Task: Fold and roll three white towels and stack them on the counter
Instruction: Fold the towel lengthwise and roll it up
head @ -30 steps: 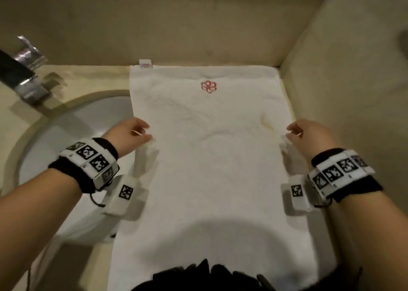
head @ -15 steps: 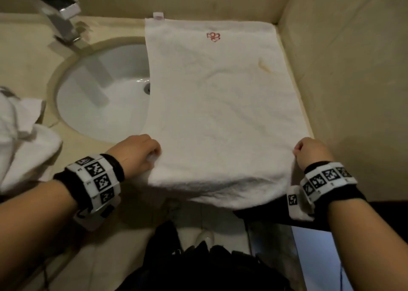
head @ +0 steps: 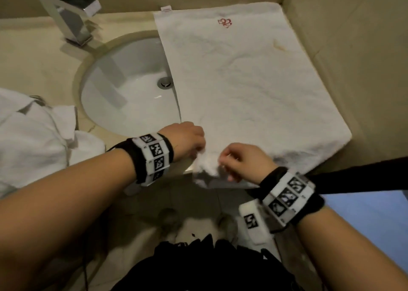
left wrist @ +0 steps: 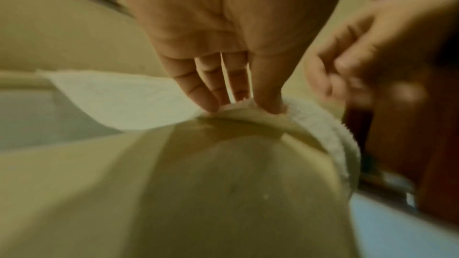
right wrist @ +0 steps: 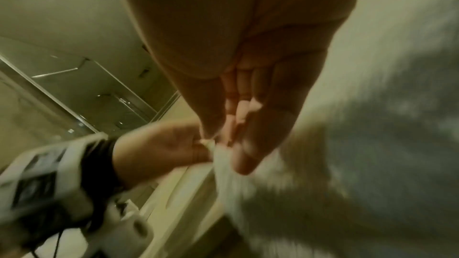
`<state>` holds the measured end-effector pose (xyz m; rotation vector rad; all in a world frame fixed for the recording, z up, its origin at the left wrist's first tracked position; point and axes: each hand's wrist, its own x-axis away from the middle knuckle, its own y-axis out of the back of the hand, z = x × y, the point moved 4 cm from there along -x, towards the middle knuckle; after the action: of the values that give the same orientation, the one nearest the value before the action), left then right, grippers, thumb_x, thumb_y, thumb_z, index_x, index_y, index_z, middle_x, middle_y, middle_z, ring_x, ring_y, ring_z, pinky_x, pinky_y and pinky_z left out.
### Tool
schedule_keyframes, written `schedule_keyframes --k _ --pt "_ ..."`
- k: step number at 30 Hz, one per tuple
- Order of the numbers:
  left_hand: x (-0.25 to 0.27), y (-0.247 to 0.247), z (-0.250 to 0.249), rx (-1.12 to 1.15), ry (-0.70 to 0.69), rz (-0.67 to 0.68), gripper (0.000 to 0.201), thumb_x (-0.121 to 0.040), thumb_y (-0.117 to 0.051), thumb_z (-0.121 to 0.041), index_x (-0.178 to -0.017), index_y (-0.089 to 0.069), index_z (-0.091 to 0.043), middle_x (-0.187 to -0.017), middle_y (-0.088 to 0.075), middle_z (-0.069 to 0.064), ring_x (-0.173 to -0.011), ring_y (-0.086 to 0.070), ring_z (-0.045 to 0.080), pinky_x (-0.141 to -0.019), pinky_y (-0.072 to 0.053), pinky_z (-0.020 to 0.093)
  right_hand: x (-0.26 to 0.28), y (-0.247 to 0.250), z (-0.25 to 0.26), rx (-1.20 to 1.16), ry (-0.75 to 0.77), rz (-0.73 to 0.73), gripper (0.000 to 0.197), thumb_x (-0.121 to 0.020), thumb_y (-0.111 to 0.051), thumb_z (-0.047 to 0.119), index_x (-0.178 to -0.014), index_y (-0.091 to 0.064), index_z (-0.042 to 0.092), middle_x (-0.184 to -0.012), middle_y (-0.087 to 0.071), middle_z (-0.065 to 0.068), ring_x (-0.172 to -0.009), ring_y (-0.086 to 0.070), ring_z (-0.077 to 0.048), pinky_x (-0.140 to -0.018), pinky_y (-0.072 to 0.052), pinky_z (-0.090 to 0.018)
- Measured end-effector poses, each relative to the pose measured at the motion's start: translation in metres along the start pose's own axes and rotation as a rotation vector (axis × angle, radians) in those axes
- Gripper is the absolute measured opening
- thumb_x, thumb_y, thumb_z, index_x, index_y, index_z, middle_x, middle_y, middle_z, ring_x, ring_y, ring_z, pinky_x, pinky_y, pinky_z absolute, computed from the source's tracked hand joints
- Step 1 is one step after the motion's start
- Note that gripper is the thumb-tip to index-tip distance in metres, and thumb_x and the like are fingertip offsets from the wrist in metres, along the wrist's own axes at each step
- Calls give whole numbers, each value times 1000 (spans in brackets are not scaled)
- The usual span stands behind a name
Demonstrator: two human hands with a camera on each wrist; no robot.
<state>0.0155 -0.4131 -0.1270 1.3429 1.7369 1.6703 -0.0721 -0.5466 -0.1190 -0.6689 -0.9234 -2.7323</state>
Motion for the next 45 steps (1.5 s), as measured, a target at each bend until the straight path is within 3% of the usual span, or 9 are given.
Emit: schedule_keyframes --k 6,12,16,22,26,31,34,39,45 --pt "-16 23 -1 313 -51 37 9 -87 -55 -25 -88 -46 -24 -91 -57 0 -87 -53 21 -74 -36 27 0 -47 7 176 -241 -392 46 -75 -60 55 -102 -41 23 -95 -50 3 -81 -53 -18 -66 -42 -30" --pt "-27 34 -12 199 -125 68 32 -86 -58 -28 -116 -50 -19 -113 -60 5 -98 -55 21 -82 -41 28 7 -21 9 243 -308 -535 15 -82 -50 17 -97 -49 17 -102 -52 -7 -91 -56 -29 -70 -38 -31" --pt "-22 27 3 71 -83 113 42 -87 -57 -31 -126 -46 -19 -124 -56 8 -111 -52 27 -90 -41 34 31 9 -13 295 -282 -670 22 -80 -46 -1 -99 -49 8 -107 -49 -17 -89 -53 -35 -69 -37 -33" --pt "-34 31 4 62 -104 86 36 -92 -48 -33 -123 -49 -14 -123 -58 9 -111 -53 27 -91 -40 35 60 33 -37 218 -169 -554 29 -89 -45 3 -115 -56 8 -117 -60 -12 -106 -54 -26 -78 -33 -19" --pt "-43 29 8 -46 -112 193 34 -92 -48 -28 -120 -49 -10 -123 -57 10 -110 -53 28 -91 -41 35 85 55 -40 81 -95 -632 20 -93 -47 11 -107 -62 8 -101 -62 -3 -96 -53 -16 -72 -32 -14" --pt "-58 39 29 -122 -49 178 26 -94 -39 -16 -115 -54 -9 -119 -58 12 -106 -55 29 -83 -41 31 90 59 -63 133 -329 -463 19 -95 -44 24 -91 -56 10 -85 -58 -8 -85 -58 -31 -68 -46 -35" --pt "-74 59 34 -43 -43 95 28 -95 -39 -21 -116 -55 -11 -120 -57 12 -108 -53 30 -88 -40 32 90 54 -83 -236 -443 -493 15 -96 -42 20 -99 -55 13 -89 -56 -5 -77 -61 -28 -53 -56 -30" --pt "-125 112 7 7 -153 -36 28 -91 -50 -35 -107 -59 -14 -111 -62 10 -100 -55 28 -81 -39 31 101 82 -119 -465 -444 -834 18 -96 -38 13 -104 -54 8 -102 -55 -15 -75 -61 -24 -53 -53 -11" --pt "-218 157 -45 11 -227 -141 27 -91 -50 -30 -107 -59 -10 -111 -61 12 -101 -56 30 -78 -38 31 104 154 -163 -245 -545 -1205 22 -97 -37 16 -105 -56 8 -95 -59 -16 -71 -62 -24 -71 -44 -29"
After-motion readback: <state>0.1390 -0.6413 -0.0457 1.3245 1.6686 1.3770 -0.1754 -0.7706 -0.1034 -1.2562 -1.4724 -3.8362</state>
